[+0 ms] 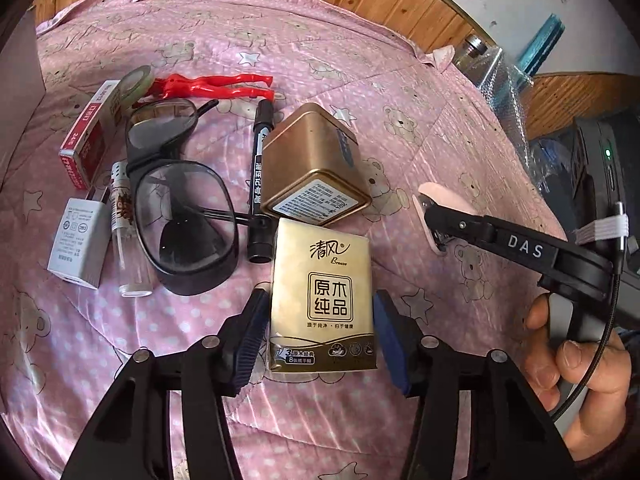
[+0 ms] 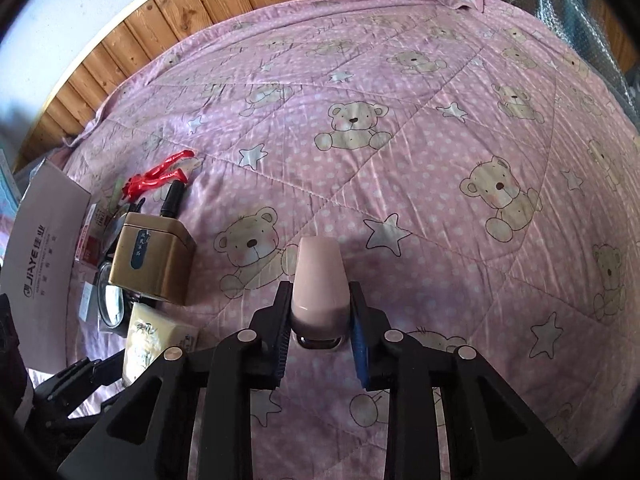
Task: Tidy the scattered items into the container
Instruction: 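Grasp the gold tissue pack with the left tool and lift it, then carry the tissue pack and stapler over the white box with both tools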
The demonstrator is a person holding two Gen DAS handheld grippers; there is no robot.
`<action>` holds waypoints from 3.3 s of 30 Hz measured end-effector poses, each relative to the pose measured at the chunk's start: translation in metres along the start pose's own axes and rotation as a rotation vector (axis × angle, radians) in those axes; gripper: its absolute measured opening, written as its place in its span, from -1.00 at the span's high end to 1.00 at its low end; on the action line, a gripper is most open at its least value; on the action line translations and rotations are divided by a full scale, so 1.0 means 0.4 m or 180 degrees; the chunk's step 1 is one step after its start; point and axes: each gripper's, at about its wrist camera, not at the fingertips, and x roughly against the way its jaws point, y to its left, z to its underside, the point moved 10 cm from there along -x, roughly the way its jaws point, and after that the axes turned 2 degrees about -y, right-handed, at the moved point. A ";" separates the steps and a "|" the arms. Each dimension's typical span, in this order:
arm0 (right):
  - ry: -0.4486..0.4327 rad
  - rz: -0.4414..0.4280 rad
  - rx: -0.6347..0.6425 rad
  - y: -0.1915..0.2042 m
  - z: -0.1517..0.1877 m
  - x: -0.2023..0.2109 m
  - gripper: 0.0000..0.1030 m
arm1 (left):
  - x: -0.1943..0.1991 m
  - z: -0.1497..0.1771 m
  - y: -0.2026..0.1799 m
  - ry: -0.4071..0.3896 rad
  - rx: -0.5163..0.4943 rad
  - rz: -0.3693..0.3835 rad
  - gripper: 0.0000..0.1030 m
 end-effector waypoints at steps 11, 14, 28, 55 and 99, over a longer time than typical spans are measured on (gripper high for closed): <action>-0.0069 -0.0122 0.0037 0.016 0.004 0.017 0.47 | -0.007 -0.014 -0.035 -0.0076 -0.0267 -0.0147 0.02; -0.0092 -0.0169 0.0071 0.030 0.015 0.043 0.47 | 0.030 -0.016 -0.031 -0.0154 -0.0261 -0.0158 0.02; -0.0168 -0.0351 0.0332 0.147 0.065 0.124 0.47 | 0.203 -0.024 -0.012 -0.0432 -0.0283 -0.0512 0.02; -0.0488 -0.0492 0.0890 0.426 0.090 0.302 0.47 | 0.515 -0.039 0.057 -0.1084 -0.0059 -0.0397 0.02; -0.0707 -0.0863 0.1646 0.895 0.041 0.417 0.47 | 0.784 -0.074 0.347 -0.1632 0.0529 -0.0418 0.02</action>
